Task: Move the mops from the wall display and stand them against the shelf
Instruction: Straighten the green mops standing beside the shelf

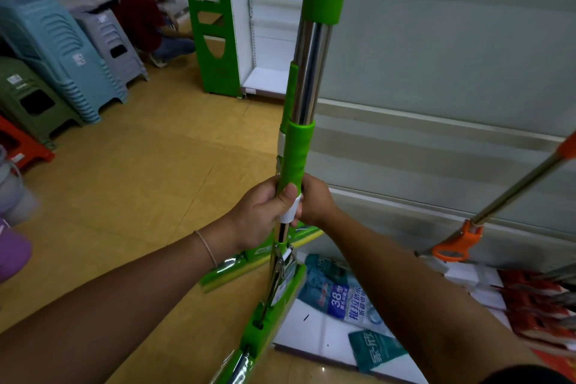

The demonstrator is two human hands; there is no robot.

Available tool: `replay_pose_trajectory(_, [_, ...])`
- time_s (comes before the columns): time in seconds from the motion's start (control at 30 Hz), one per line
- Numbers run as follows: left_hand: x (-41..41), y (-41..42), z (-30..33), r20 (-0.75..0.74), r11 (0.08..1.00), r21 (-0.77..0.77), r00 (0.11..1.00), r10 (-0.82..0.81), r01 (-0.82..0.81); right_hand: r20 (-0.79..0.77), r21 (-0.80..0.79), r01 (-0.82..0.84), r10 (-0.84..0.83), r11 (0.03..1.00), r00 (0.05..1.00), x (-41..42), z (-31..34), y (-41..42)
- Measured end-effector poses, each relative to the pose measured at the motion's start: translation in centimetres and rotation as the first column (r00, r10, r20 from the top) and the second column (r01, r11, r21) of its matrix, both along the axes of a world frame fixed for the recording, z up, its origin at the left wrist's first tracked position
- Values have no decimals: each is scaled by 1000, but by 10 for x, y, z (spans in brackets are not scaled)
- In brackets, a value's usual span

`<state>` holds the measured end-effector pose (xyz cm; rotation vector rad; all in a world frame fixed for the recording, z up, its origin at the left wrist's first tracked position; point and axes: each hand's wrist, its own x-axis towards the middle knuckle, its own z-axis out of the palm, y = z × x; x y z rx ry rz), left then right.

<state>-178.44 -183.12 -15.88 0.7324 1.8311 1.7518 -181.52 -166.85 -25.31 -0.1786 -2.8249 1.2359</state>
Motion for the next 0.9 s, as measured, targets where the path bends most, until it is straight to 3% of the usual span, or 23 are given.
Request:
replay_pose_trajectory(0.23, [0,12,-3,42,998,4,997,-66,66,1,99,208,-210,973,978,-4,-6,35])
replay_pose_trajectory(0.47, [-4,24,-6,52,996,54,996,-69,66,-20,69,371,-370,926,929,-9,-11,53])
replay_pose_trajectory(0.9, [-21,23,-12,29,997,77,1000,-9,6,23,81,262,-264,962,964,-42,-7,75])
